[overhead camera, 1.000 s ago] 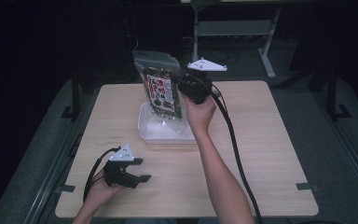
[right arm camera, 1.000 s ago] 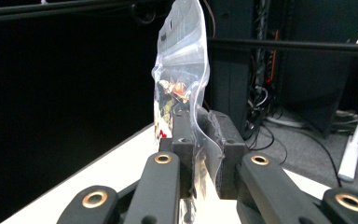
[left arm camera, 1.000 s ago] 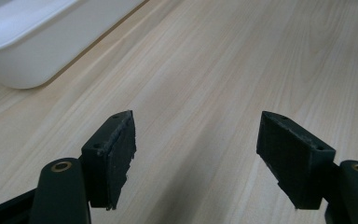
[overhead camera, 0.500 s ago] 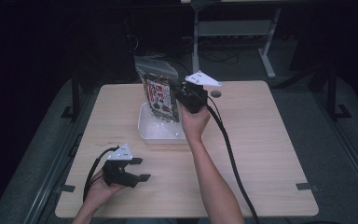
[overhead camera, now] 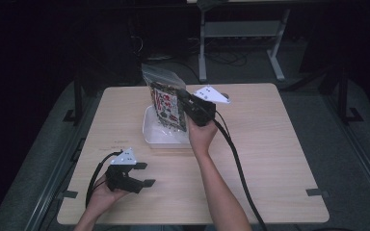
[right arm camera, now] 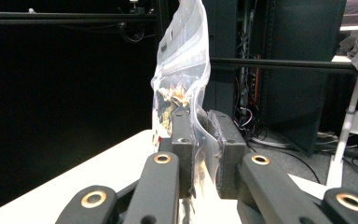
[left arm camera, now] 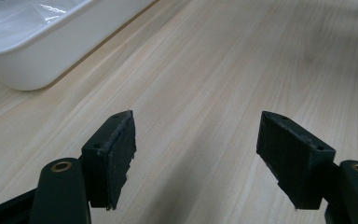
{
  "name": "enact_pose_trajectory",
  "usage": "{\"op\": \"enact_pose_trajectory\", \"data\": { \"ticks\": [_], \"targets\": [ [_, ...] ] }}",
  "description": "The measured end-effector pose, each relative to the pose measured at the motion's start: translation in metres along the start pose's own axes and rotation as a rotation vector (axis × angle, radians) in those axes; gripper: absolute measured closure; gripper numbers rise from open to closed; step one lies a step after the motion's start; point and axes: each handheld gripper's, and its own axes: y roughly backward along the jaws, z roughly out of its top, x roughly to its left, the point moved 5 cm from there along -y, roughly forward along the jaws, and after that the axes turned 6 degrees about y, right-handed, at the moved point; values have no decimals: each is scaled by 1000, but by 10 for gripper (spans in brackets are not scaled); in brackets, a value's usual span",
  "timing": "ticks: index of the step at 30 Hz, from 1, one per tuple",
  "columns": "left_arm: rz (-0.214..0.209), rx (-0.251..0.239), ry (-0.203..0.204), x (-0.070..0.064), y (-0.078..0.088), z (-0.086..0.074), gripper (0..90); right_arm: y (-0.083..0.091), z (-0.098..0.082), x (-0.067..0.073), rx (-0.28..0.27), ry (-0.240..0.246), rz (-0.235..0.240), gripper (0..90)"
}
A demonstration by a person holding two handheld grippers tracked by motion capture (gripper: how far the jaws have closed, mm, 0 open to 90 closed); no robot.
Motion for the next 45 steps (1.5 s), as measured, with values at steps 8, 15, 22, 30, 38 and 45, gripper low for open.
{"op": "enact_pose_trajectory", "data": {
  "ticks": [8,15,22,30,38,45],
  "targets": [
    [0,-4,8,2,1,0,274,6,-6,3,39,35,47,800],
    [-2,0,8,1,0,0,273,10,-12,-1,56,19,78,796],
    [-4,-6,11,2,0,0,273,11,-14,-6,71,6,100,796],
    [-10,0,6,1,-3,2,273,11,-14,-10,88,2,100,795],
    [-12,-3,8,1,-3,2,273,10,-14,-15,133,-1,110,703],
    [-11,2,3,1,-4,3,273,13,-17,-22,171,-37,150,586]
  ]
}}
